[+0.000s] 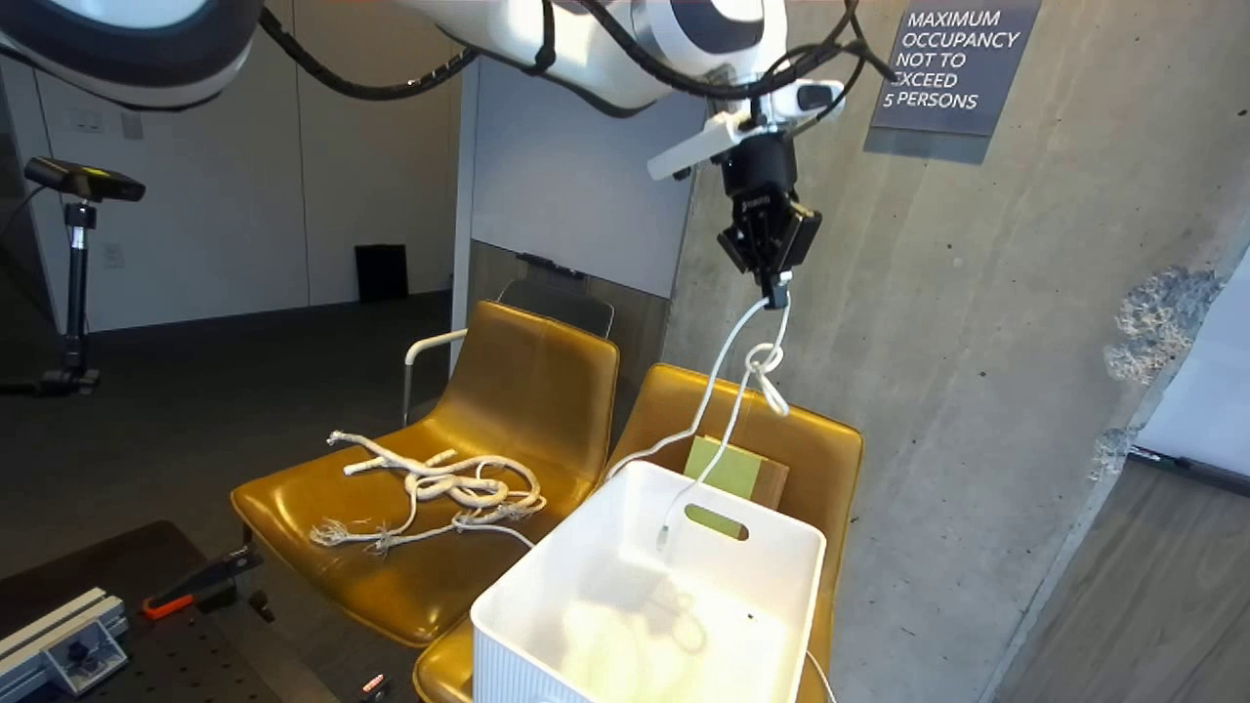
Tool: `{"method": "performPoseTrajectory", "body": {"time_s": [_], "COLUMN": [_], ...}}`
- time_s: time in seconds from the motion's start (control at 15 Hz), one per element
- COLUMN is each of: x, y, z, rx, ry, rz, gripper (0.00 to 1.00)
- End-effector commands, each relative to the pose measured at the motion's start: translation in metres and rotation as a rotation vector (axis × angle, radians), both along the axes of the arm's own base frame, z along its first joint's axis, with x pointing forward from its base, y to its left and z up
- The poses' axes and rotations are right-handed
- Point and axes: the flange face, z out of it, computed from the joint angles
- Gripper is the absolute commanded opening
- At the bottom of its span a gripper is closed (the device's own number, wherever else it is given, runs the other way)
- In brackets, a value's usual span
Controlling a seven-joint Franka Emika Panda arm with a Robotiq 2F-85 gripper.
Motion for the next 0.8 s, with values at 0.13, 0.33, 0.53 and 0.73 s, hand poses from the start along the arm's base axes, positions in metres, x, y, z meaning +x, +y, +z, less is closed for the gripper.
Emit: {"method": "performPoseTrajectory", "body": {"time_s": [0.13, 0.33, 0.53, 0.73], "x": [-0.021, -0.039, -0.058, -0.071], "y": [-0.022, -0.026, -0.026, -0.022], "z": [-0.098, -0.148, -0.188, -0.206], "rx": [-0.01, -0.014, -0.013, -0.012], "ry": [0.118, 0.177, 0.226, 0.219], "rz": [0.012, 0.021, 0.032, 0.032], "gripper": [0.01, 0.01, 0.01, 0.3]}}
